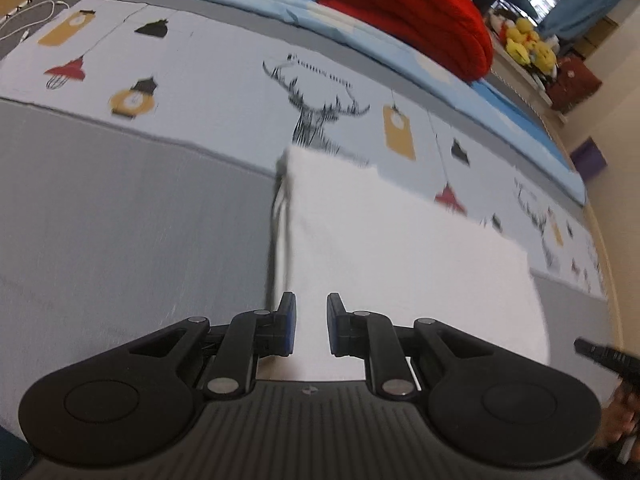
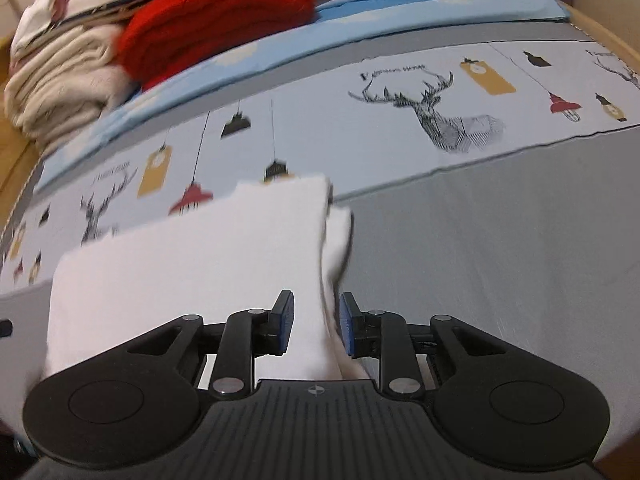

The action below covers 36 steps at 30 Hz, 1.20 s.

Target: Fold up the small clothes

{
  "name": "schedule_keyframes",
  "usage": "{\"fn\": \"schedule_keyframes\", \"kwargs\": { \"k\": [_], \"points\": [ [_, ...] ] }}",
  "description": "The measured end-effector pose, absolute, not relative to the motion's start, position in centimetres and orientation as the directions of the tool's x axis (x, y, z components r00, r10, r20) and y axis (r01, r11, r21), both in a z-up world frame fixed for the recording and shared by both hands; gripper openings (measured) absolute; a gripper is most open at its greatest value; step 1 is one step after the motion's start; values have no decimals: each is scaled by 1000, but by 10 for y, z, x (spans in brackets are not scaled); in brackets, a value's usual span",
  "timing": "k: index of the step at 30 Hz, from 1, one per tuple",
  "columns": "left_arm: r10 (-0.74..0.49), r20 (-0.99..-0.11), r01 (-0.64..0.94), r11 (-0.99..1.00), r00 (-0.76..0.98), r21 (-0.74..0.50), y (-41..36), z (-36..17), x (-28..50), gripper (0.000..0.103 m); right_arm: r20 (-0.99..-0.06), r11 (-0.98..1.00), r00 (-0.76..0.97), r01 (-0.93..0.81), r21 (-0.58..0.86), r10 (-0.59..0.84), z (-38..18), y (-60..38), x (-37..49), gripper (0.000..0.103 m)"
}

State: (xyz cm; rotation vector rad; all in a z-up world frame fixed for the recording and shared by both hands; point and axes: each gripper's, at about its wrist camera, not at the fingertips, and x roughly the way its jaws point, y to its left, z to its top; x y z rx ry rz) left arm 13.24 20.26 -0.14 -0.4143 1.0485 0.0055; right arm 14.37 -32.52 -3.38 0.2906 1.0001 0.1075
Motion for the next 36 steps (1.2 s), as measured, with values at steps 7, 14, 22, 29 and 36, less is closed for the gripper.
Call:
{"fn": "schedule_keyframes", "kwargs": {
  "k": [7, 14, 22, 29, 36],
  "points": [
    [-222, -899, -277, 899, 376, -338, 214, -36, 128, 23, -865, 951, 460, 121, 285, 200, -66, -329, 131, 26],
    [-244, -913, -216, 921, 327, -324, 201, -47, 133, 23, -896, 968, 399, 67, 243, 197, -79, -315, 134, 26],
    [-198, -911, -167, 948, 362, -272, 195, -43, 129, 0, -919, 982, 352, 4, 191, 177, -89, -303, 134, 5],
    [-203, -939, -168, 952, 278, -255, 197, -56, 131, 0, -895, 951, 386, 116, 287, 223, -82, -330, 131, 3],
    [-228, -894, -272, 898, 387, -346, 217, -41, 138, 33, -917, 967, 357, 112, 229, 176, -84, -320, 135, 30]
  ]
}}
